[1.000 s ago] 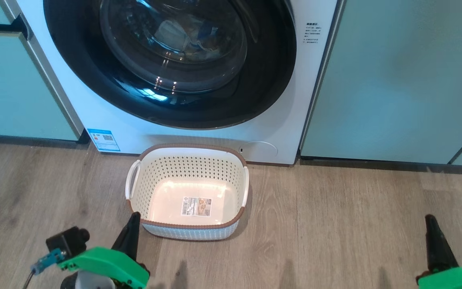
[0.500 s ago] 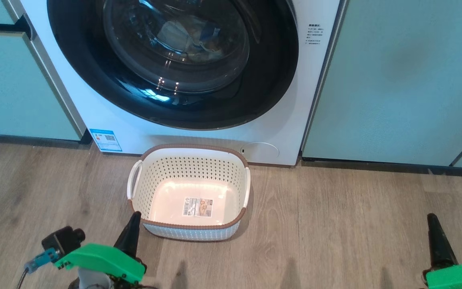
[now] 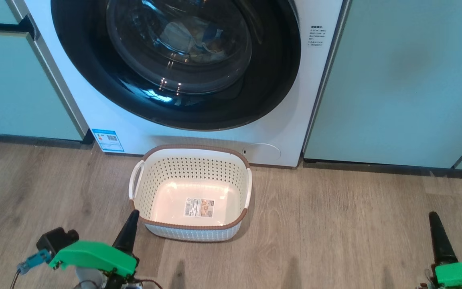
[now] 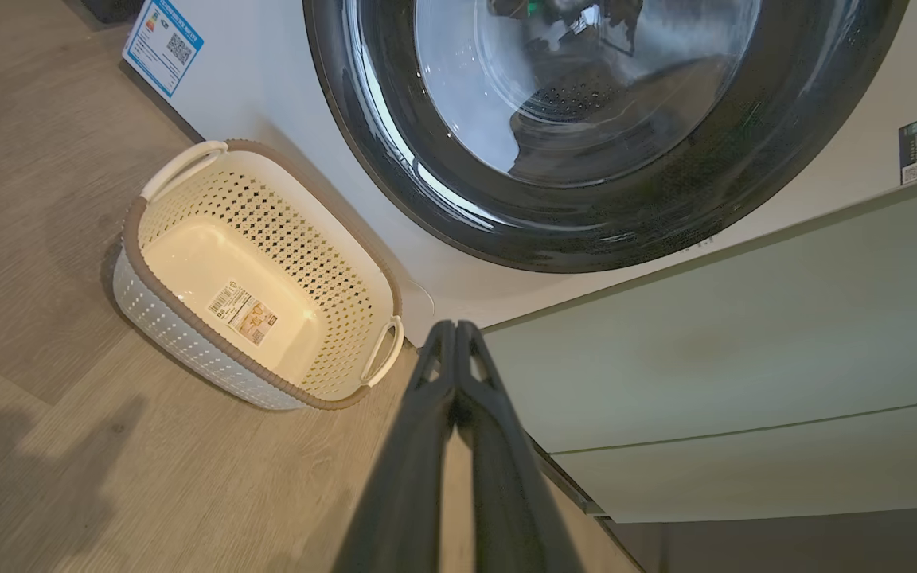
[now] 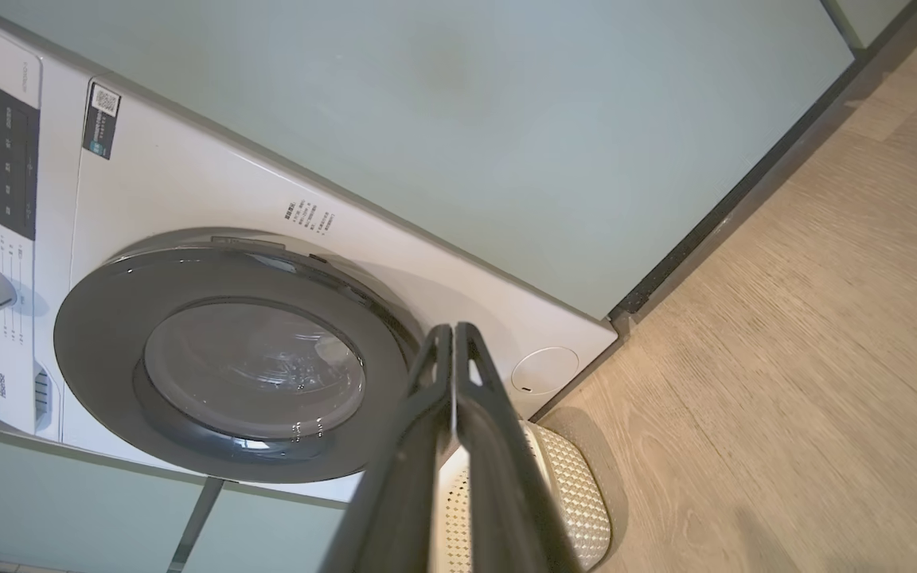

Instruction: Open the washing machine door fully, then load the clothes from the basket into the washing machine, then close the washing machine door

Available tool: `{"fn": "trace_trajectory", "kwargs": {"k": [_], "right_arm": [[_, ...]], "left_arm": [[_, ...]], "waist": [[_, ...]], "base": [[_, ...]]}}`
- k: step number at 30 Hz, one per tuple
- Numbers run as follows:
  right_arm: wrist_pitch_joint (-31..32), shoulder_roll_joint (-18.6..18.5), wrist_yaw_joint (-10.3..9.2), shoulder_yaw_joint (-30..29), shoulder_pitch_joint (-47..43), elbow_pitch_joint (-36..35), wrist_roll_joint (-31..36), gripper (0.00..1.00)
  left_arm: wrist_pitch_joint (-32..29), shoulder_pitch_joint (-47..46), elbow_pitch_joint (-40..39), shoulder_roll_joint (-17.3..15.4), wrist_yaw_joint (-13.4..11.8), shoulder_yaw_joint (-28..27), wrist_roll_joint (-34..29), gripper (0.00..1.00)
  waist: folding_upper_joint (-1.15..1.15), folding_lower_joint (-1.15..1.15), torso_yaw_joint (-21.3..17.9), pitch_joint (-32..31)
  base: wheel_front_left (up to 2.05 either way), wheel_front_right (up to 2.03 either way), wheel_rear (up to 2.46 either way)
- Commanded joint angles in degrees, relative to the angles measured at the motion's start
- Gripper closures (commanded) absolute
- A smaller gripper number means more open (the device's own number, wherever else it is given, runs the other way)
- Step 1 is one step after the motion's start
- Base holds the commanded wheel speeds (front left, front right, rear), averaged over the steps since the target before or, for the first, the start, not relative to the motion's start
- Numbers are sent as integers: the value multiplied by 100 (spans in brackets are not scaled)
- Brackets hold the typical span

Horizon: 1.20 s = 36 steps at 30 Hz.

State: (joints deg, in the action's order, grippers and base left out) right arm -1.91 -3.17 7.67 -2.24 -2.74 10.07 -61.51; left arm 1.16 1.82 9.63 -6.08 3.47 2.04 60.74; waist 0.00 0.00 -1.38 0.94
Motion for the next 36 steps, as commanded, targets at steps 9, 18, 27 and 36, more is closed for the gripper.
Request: {"fn": "trace_trajectory", "kwargs": {"k": [9,18,27,36], "right_arm": [[141,-130,-12,-18,438,-60,-700,100],[265,-132,-14,-61,543,47,-1324,100],[366,-133,-15,-97,628,134,-1822,100],[482,-132,-16,-140,724,231,-2380,100]], "left_arm": [[-128,-422,-45,17,117,-259,699,100],[-248,-510,72,59,187,-361,1331,100],[-346,-582,165,94,242,-444,1835,100],[-457,-662,271,135,305,-540,2400,100]], "waist": [[0,0,27,-15],[0,0,54,-30],[0,0,75,-41],[0,0,100,-55]], "base": [[0,0,0],[0,0,0],[0,0,0],[0,0,0]]}}
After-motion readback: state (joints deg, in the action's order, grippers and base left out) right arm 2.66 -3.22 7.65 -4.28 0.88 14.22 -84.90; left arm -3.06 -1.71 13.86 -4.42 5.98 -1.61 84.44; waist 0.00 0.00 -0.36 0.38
